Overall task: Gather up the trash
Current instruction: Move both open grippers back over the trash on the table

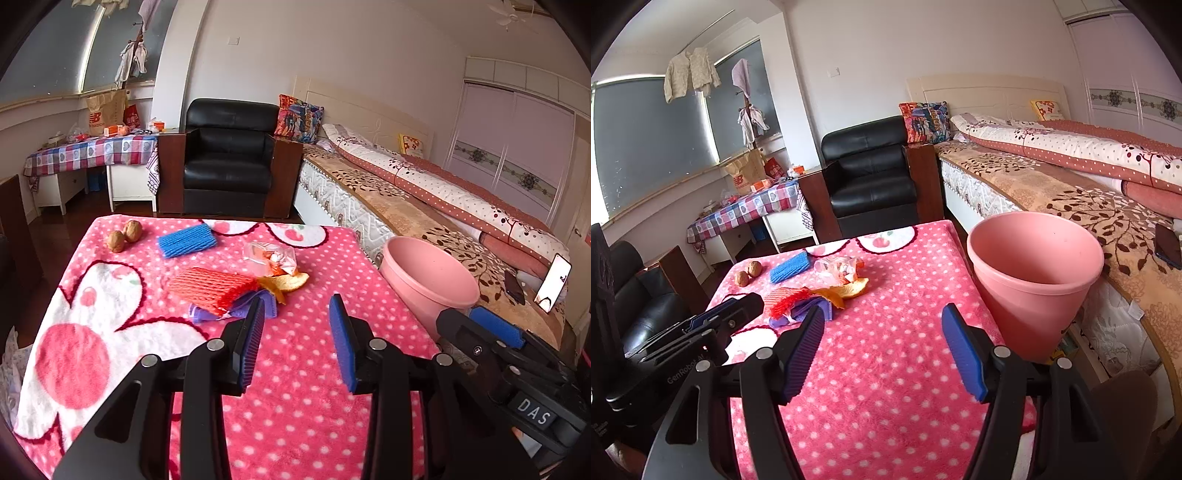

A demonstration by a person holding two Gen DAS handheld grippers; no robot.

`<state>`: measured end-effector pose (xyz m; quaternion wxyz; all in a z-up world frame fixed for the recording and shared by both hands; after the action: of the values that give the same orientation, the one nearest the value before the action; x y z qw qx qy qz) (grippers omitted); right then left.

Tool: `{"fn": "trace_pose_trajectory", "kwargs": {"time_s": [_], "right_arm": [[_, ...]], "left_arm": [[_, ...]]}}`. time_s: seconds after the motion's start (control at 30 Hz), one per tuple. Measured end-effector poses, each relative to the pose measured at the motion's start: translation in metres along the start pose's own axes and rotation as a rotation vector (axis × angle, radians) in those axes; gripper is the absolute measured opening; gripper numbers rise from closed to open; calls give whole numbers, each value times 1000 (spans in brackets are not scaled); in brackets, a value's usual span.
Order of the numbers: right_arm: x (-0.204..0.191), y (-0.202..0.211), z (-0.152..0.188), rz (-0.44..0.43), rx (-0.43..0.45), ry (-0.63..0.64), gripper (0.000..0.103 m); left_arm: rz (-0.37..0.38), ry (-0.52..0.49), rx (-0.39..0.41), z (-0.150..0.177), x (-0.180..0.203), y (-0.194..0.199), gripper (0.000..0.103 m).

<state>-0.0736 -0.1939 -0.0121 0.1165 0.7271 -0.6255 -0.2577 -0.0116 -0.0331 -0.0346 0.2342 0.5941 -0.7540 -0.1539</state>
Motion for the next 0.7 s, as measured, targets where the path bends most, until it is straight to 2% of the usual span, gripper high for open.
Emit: {"fn": "trace_pose_trajectory", "kwargs": {"time_s": [0.23, 0.47, 0.7], "right_arm": [[-14, 20, -4, -32, 66, 33, 76], [-26, 33, -4, -73, 86, 52, 77], [-43, 49, -5, -79, 128, 93, 78]], "left_arm": [[-26, -18, 32, 0, -3, 17, 37], [-49, -36, 81, -1, -5, 37, 37], [-69, -44, 79, 3, -10, 48, 37]]}}
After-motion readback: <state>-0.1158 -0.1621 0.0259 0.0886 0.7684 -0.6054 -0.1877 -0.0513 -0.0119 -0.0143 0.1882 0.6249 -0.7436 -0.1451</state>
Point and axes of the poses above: each gripper's, at about its wrist camera, not at the fingertips, and y roughly against the way its jaws point, x to its right, z to its underside, the point moved 5 cm from there along -y, roughly the way its jaws point, and after that the axes turned 1 degree about -y, right-handed, at the moved point
